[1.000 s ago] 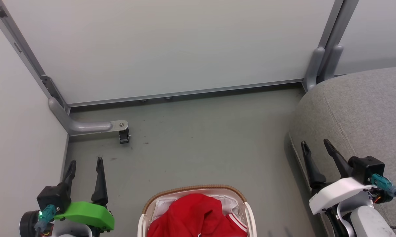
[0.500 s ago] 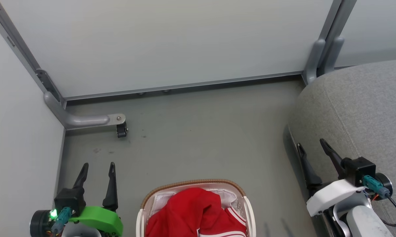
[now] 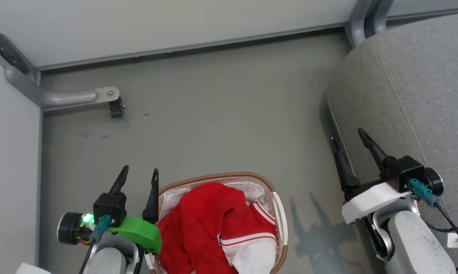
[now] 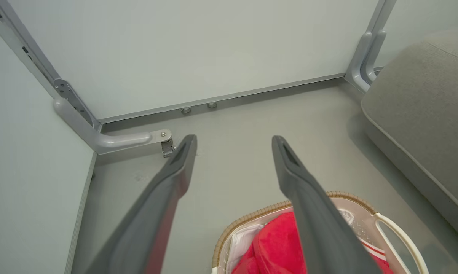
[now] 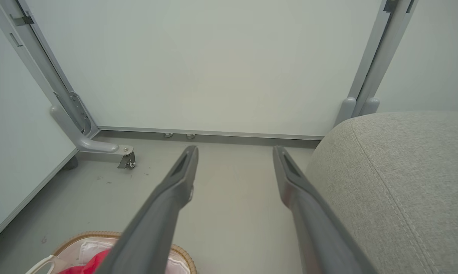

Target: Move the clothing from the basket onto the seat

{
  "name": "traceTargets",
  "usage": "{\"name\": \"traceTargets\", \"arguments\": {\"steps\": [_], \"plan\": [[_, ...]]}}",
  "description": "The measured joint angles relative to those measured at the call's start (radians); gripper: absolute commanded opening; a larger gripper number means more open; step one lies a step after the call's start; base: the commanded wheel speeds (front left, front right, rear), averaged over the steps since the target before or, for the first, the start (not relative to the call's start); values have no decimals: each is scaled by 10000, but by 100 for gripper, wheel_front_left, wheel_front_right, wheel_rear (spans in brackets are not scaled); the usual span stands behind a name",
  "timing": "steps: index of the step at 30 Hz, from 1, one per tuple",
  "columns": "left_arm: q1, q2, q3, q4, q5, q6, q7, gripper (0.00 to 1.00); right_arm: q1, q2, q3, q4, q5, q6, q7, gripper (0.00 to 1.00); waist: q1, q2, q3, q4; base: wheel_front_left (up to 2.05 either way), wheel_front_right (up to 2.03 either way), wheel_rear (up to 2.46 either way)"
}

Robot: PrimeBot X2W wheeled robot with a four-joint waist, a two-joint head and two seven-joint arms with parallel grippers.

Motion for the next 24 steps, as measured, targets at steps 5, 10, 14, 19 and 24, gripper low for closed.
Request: {"name": "traceTargets", "arguments": {"steps": [5,10,14,19,24], "plan": [[-527,-29,-414,173,-10,-13,-12,100,-236,121,13,-117,-15,0,0,100,0,0,784,-237,0,0,0],[-978,4,-1317,420,-35,-13,-12,100,-566,222,67,-257,-15,0,-2,100,3,0,1582,-490,0,0,0],[-1332,176,-2082,734,-153,-13,-12,100,-795,280,130,-322,-15,0,-12,100,3,0,2182,-699,0,0,0],[-1749,272,-2558,1101,-506,-13,-12,100,-1024,334,159,-403,17,0,-12,100,3,0,2873,-962,0,0,0],[-2316,510,-3329,1687,-546,-15,-12,100,-1254,378,165,-403,332,0,-13,100,3,0,3610,-1202,0,0,0]]}}
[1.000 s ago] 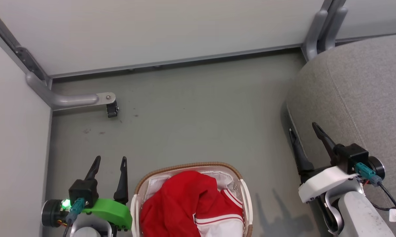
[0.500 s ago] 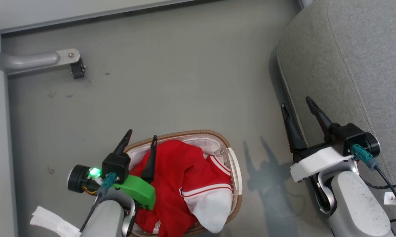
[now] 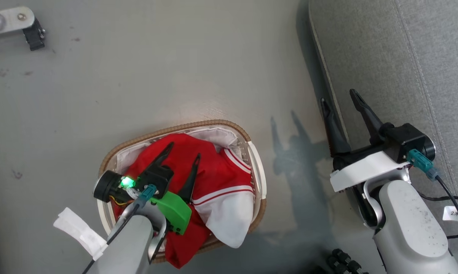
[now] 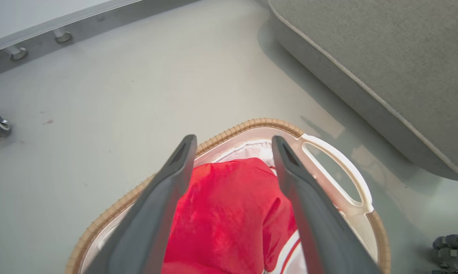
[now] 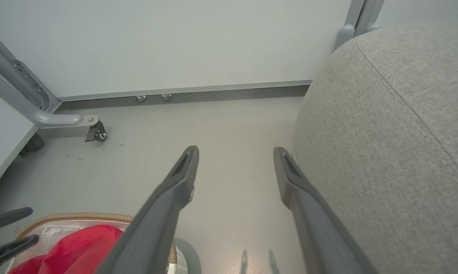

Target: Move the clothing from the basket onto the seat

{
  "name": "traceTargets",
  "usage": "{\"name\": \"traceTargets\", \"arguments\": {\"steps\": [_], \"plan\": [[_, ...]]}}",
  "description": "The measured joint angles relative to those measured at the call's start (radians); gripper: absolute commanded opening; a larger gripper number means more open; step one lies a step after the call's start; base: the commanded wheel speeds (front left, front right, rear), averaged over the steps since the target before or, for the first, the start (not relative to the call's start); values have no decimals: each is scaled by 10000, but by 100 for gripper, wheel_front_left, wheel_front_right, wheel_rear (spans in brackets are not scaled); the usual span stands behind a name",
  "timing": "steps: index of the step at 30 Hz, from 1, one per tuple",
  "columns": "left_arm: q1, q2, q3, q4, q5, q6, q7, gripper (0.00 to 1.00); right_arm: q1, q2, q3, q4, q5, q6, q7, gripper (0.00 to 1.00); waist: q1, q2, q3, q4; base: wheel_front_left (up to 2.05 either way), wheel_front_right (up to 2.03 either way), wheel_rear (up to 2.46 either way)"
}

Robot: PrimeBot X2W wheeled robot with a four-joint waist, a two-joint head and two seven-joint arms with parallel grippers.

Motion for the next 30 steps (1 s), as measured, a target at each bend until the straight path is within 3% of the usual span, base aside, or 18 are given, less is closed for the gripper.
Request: {"name": "traceTargets", "arguments": {"steps": [15,30], "plan": [[-1142,487,-1929,1755,-742,0,0,100,-127,84,146,399,130,0,2,100,-2,0,1572,-780,0,0,0],[-2429,520,-1697,3716,-721,2,-2,100,-242,167,255,213,201,0,2,100,-2,0,2615,-1147,0,0,0]]}}
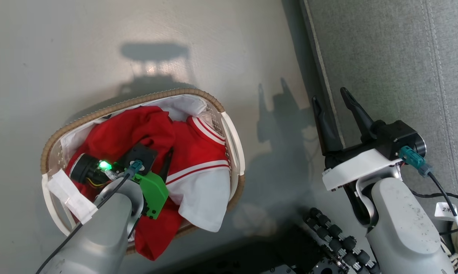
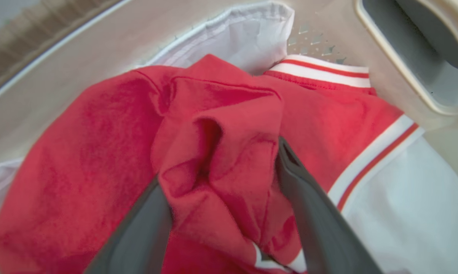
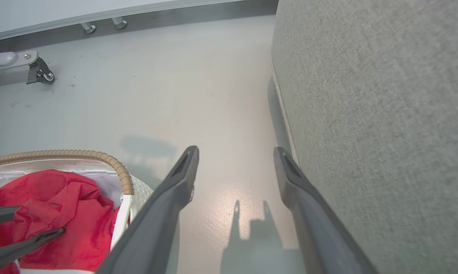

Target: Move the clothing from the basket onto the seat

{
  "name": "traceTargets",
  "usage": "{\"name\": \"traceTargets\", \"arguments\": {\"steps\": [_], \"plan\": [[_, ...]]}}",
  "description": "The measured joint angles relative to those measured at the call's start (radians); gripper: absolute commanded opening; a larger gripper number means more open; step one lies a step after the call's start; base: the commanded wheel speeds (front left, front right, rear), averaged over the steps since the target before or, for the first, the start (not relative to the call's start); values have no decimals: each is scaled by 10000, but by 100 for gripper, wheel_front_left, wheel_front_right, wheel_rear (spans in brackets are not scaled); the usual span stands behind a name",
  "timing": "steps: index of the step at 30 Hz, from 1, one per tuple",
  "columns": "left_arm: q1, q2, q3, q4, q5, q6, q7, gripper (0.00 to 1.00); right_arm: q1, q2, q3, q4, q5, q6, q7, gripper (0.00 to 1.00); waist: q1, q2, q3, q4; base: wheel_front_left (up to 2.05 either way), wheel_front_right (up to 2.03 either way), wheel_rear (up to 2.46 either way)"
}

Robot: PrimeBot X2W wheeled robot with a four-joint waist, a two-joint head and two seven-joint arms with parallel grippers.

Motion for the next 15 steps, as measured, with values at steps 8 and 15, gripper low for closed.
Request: {"name": "traceTargets", "arguments": {"steps": [8,15], "plan": [[-244,-157,-297,694,-575,-2,2,0,-89,19,121,132,291,0,0,100,0,0,19,-31,0,0,0],[-58,-230,-430,736,-1195,-2,0,0,-108,29,128,307,366,0,0,100,0,0,-504,3,0,0,0]]}}
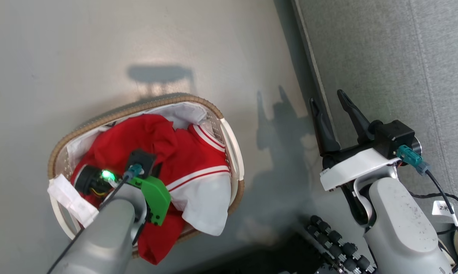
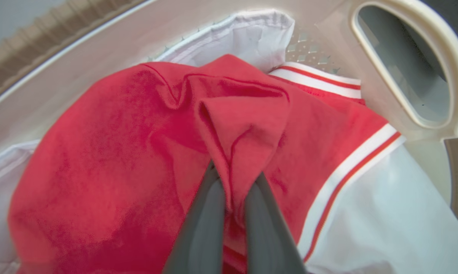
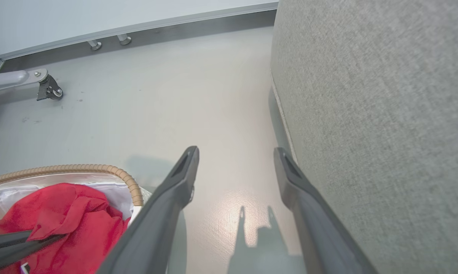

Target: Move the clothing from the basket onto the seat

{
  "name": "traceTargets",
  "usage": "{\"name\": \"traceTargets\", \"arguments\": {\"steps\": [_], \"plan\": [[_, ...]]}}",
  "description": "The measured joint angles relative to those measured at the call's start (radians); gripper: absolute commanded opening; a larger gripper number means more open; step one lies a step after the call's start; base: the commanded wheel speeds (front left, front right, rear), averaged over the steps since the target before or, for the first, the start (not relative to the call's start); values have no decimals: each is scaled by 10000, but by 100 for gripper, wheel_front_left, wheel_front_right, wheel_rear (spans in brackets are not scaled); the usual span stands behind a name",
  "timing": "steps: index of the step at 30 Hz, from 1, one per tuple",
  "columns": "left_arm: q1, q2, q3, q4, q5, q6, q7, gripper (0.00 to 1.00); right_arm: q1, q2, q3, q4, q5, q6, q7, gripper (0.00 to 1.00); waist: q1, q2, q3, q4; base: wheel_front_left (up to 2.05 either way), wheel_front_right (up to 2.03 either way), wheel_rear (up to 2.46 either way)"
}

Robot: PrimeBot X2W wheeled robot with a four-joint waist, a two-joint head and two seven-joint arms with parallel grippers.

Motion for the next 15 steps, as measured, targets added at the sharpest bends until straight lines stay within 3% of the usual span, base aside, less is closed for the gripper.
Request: {"name": "traceTargets", "arguments": {"steps": [15], "plan": [[2340,-261,546,-1266,-675,0,2,0,676,10,-88,293,-100,2,0,100,-1,0,-2492,361,0,0,0]]}}
